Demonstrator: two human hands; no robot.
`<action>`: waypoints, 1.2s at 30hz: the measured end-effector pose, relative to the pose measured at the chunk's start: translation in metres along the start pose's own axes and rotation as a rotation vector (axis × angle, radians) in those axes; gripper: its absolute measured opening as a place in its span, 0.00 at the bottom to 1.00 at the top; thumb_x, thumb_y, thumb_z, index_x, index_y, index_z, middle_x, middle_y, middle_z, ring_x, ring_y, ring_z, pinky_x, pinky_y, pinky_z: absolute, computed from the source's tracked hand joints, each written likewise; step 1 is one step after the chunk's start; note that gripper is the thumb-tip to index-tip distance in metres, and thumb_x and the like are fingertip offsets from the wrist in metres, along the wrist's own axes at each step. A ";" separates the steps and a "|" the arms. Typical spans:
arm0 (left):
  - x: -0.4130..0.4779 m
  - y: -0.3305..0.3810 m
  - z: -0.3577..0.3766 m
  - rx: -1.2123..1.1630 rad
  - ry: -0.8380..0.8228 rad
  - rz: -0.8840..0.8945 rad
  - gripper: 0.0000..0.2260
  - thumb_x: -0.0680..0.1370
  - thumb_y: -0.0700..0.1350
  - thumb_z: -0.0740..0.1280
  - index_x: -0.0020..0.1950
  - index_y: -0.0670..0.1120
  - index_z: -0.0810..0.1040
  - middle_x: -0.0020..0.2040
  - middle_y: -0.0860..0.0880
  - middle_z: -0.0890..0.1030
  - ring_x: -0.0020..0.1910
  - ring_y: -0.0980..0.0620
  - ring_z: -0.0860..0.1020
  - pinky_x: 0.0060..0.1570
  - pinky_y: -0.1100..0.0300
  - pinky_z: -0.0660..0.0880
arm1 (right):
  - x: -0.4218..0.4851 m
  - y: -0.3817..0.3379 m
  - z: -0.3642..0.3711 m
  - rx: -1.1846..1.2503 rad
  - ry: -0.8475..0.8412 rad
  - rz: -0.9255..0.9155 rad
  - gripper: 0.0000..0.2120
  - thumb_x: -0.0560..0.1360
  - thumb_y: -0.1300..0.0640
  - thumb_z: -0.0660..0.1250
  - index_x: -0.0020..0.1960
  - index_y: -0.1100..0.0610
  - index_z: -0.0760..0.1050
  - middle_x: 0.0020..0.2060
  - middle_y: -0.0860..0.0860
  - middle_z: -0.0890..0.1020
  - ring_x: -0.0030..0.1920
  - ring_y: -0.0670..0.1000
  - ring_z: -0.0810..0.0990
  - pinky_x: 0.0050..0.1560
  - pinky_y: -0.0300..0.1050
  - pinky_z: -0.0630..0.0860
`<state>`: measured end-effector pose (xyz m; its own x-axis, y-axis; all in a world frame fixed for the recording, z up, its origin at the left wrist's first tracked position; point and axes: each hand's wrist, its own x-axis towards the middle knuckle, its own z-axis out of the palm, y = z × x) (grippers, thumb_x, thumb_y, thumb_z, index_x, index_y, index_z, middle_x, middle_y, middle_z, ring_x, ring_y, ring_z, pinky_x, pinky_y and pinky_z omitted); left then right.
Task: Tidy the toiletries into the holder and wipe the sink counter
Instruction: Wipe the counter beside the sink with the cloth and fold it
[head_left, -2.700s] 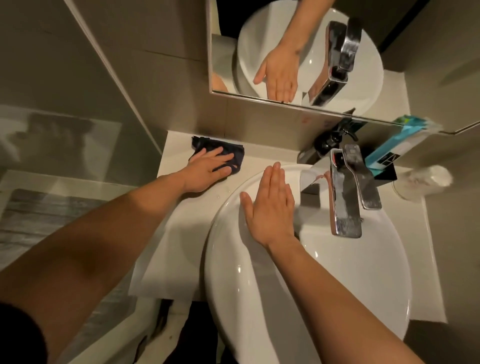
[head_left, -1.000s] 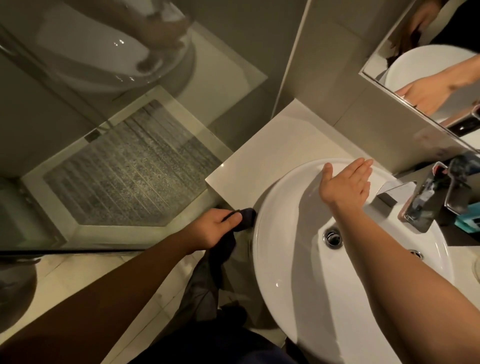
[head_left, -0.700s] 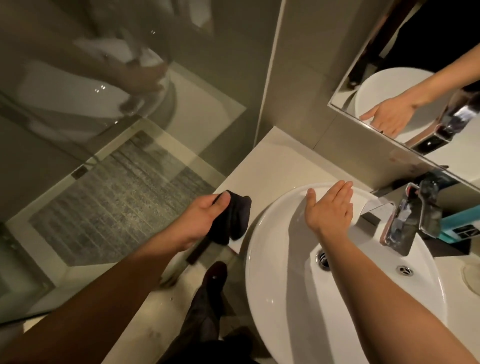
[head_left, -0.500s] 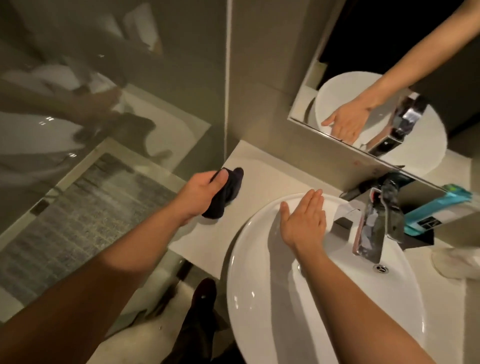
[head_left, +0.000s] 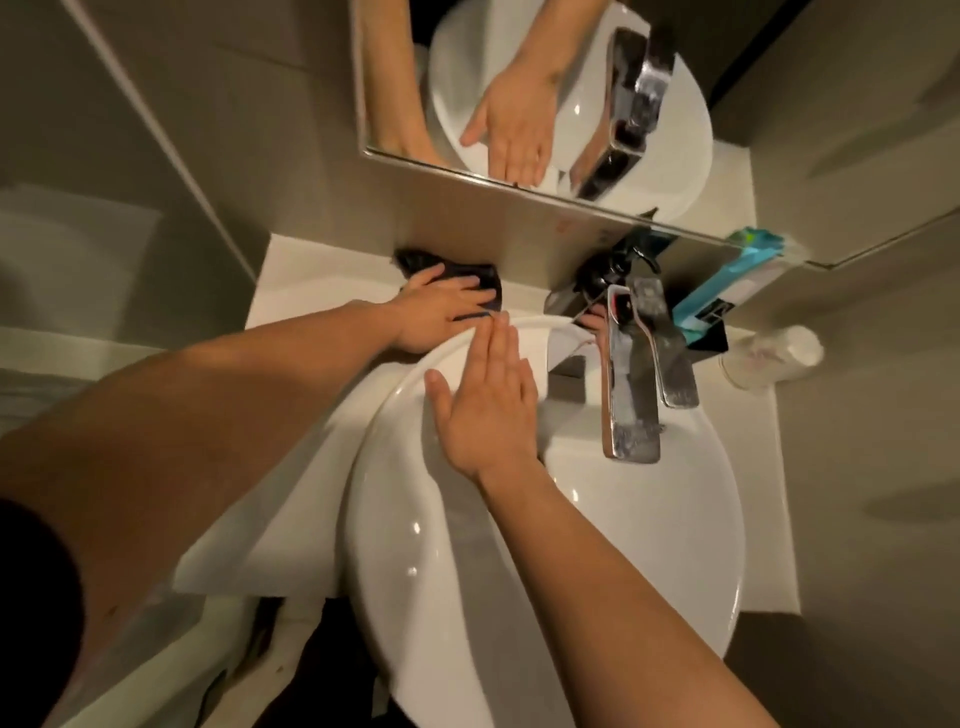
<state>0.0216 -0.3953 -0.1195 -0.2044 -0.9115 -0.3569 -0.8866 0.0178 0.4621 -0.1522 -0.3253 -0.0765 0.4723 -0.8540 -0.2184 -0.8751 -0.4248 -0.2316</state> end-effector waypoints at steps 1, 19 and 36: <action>-0.001 -0.003 0.002 0.007 0.006 0.017 0.21 0.86 0.57 0.50 0.78 0.58 0.67 0.80 0.59 0.62 0.81 0.57 0.54 0.79 0.49 0.41 | 0.001 -0.001 0.001 -0.003 0.003 0.001 0.39 0.83 0.35 0.44 0.83 0.57 0.36 0.83 0.52 0.39 0.83 0.51 0.38 0.81 0.51 0.40; -0.095 -0.008 0.016 -0.205 -0.026 -0.195 0.22 0.86 0.57 0.47 0.79 0.58 0.63 0.82 0.51 0.59 0.82 0.53 0.52 0.77 0.55 0.38 | -0.001 -0.003 -0.001 -0.019 -0.017 -0.009 0.38 0.83 0.36 0.44 0.83 0.57 0.37 0.83 0.53 0.39 0.83 0.51 0.39 0.80 0.52 0.40; -0.211 0.005 0.092 -0.351 0.143 -0.365 0.21 0.86 0.58 0.49 0.78 0.59 0.66 0.81 0.52 0.63 0.81 0.57 0.54 0.79 0.54 0.40 | -0.001 -0.001 -0.002 -0.032 -0.040 -0.034 0.40 0.83 0.35 0.44 0.83 0.60 0.37 0.83 0.56 0.39 0.83 0.54 0.39 0.81 0.55 0.42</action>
<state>0.0219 -0.1648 -0.1169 0.1724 -0.8803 -0.4421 -0.6923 -0.4275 0.5813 -0.1522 -0.3242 -0.0740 0.5050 -0.8266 -0.2484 -0.8612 -0.4632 -0.2092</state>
